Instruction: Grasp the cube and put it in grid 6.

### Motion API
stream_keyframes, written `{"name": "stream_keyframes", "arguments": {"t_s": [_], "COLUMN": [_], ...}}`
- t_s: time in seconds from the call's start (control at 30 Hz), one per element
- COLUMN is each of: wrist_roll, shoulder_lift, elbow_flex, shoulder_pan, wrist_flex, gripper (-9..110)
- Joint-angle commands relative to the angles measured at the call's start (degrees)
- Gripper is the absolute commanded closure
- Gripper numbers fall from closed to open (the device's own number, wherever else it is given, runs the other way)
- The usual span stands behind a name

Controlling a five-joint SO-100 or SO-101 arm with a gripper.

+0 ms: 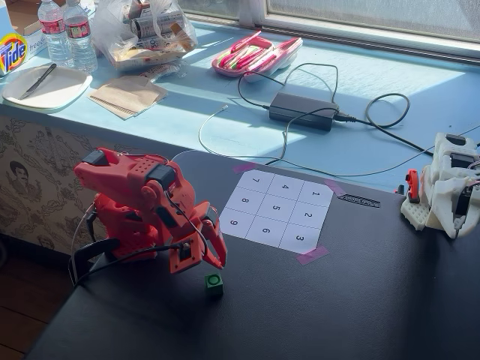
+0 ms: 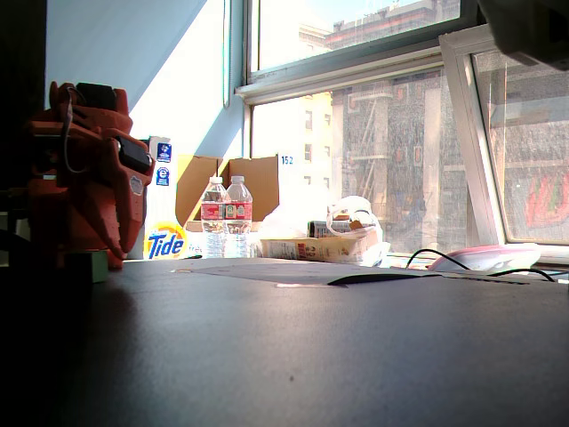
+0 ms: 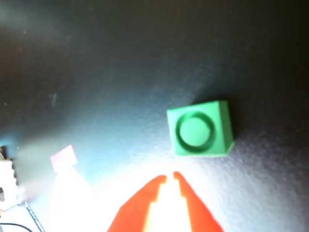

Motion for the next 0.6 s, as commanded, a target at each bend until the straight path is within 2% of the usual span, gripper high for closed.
{"name": "stream_keyframes", "arguments": {"t_s": [0.0,0.33,0.43,0.57], "wrist_roll": [0.53,2.29,2.29,0.0], "shoulder_lift": [0.44,-3.78,-12.39,-36.74], "elbow_flex": [-4.22,-16.87,-23.2,-39.99], "shoulder_pan": [0.35,0.35,1.49,3.6], "wrist_flex": [1.41,4.66,5.89,13.54], "gripper": [101,101,101,97]}}
